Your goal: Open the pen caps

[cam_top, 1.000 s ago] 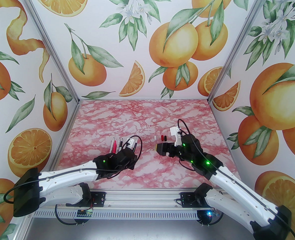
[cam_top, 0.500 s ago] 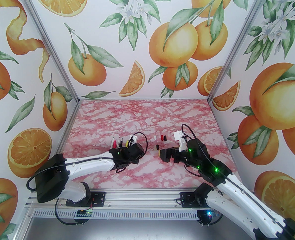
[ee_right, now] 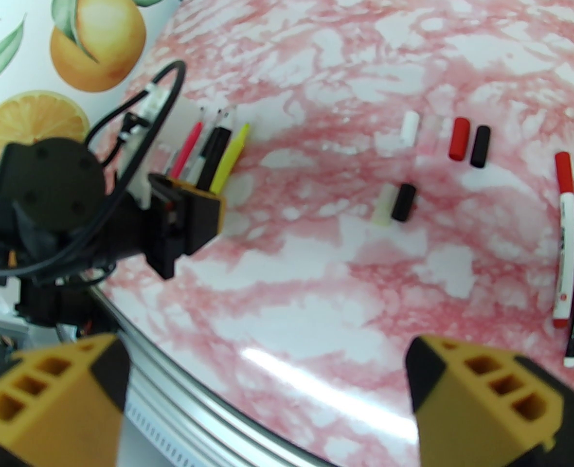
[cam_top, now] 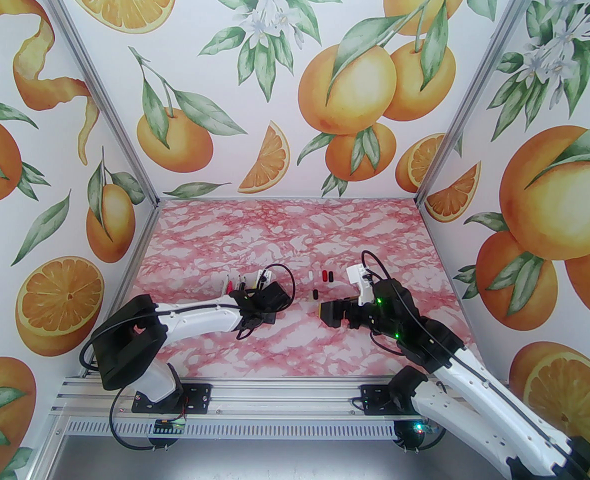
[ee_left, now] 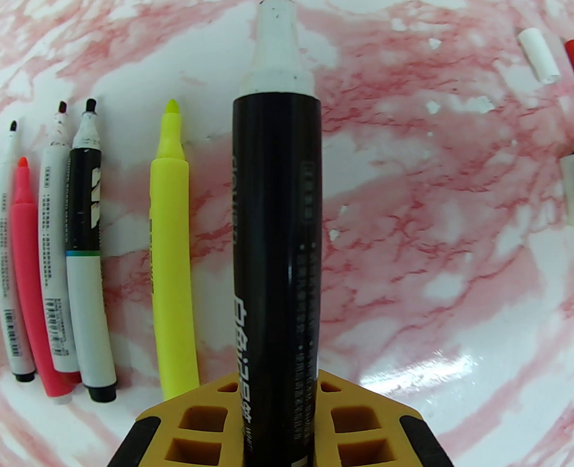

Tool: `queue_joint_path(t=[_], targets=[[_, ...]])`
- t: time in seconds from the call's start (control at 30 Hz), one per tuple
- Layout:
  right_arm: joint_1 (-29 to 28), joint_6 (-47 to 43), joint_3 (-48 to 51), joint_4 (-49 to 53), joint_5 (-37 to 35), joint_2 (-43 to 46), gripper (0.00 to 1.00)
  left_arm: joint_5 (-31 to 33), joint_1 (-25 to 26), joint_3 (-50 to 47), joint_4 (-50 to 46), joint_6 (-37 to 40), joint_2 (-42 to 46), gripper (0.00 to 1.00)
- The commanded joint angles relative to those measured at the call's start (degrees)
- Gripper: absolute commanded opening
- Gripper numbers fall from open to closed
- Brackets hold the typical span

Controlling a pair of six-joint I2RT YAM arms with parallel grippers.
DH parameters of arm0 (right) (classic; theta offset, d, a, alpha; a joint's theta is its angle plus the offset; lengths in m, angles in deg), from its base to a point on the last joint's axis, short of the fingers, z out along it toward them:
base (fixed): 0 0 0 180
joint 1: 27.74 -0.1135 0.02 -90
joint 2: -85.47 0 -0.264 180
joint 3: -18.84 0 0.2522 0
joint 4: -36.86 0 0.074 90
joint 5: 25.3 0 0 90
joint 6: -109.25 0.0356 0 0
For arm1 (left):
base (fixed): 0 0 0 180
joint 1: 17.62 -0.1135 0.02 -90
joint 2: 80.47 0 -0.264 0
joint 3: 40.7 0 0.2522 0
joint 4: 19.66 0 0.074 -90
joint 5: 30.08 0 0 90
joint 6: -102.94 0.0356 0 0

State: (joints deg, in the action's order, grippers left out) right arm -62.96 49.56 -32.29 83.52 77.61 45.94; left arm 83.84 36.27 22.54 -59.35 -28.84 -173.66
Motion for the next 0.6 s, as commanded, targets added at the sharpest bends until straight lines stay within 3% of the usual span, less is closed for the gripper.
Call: queue_joint_path(t=[0.0, 0.27, 0.57], targets=[[-0.3, -0.4, 0.8, -0.3, -1.2, -0.3, 1.0, -0.5, -1.0, 1.2, 0.5, 1.4, -1.2, 0.0], [-0.4, 0.4, 1.3, -1.1, -1.8, -0.7, 1.0, -0.7, -1.9, 1.7, 1.1, 3.0, -3.3, 0.01], [-0.3, 0.4, 1.3, -0.1, -2.8, -0.3, 1.0, -0.4, -2.5, 1.9, 1.0, 3.7, -4.0, 0.09]])
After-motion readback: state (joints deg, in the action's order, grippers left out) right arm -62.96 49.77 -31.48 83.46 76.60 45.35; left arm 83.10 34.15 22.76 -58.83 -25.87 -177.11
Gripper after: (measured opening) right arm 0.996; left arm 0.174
